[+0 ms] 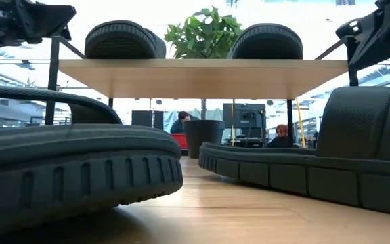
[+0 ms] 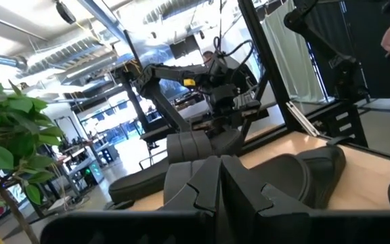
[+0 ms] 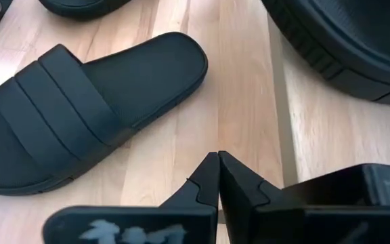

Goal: Pick and place slides into the shelf
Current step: Put the left black slide under the shelf

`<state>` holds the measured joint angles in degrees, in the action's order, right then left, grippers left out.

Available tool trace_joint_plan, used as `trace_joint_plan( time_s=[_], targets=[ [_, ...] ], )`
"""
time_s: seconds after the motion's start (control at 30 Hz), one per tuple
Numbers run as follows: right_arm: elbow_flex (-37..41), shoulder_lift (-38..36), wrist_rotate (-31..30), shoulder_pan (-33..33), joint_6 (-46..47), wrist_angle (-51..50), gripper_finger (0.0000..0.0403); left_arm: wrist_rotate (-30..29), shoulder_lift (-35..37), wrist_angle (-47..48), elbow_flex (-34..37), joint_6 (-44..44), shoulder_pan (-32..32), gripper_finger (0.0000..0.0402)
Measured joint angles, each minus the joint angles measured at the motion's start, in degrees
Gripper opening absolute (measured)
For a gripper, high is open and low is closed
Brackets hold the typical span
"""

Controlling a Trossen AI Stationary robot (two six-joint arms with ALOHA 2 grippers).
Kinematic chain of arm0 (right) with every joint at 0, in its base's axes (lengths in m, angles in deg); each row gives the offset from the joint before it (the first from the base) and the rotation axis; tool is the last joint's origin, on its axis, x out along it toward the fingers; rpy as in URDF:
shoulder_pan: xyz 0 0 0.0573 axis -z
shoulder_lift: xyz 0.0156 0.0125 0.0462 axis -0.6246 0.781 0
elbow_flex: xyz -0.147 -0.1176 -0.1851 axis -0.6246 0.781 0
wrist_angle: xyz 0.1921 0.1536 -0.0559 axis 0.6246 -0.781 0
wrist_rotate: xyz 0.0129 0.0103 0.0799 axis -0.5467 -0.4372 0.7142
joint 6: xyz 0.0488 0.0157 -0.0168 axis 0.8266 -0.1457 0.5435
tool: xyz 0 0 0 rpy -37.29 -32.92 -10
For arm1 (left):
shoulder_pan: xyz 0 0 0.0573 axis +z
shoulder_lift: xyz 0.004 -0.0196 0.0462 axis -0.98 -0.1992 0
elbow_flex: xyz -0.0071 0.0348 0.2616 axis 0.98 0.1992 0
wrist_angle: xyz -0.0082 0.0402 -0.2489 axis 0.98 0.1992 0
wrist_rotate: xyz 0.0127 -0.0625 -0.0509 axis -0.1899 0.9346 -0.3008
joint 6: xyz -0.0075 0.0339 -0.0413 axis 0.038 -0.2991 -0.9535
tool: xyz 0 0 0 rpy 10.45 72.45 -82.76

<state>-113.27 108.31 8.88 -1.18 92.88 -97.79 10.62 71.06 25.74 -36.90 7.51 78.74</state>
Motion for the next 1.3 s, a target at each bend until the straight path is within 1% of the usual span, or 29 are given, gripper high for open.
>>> trace_joint_plan(
  time_s=[0.13,0.33,0.4,0.93,1.3],
  targets=[
    [0.0,0.0,-1.5,0.1,0.5,0.0,0.0,0.0,0.0,0.1,0.0,0.0,0.0,0.0024],
    [0.0,0.0,-1.9,0.1,0.5,-1.1,0.0,0.0,0.0,0.4,0.0,0.2,0.0,0.0024],
    [0.0,0.0,-3.1,0.1,0.9,-2.0,0.0,0.0,0.0,0.5,0.0,0.2,0.0,0.0024],
    [0.0,0.0,-4.4,0.5,0.3,-2.9,0.0,0.0,0.0,0.6,0.0,0.0,0.0,0.0024],
    [0.0,0.0,-4.3,0.5,1.1,-3.3,0.0,0.0,0.0,1.2,0.0,-0.1,0.0,0.0024]
  ],
)
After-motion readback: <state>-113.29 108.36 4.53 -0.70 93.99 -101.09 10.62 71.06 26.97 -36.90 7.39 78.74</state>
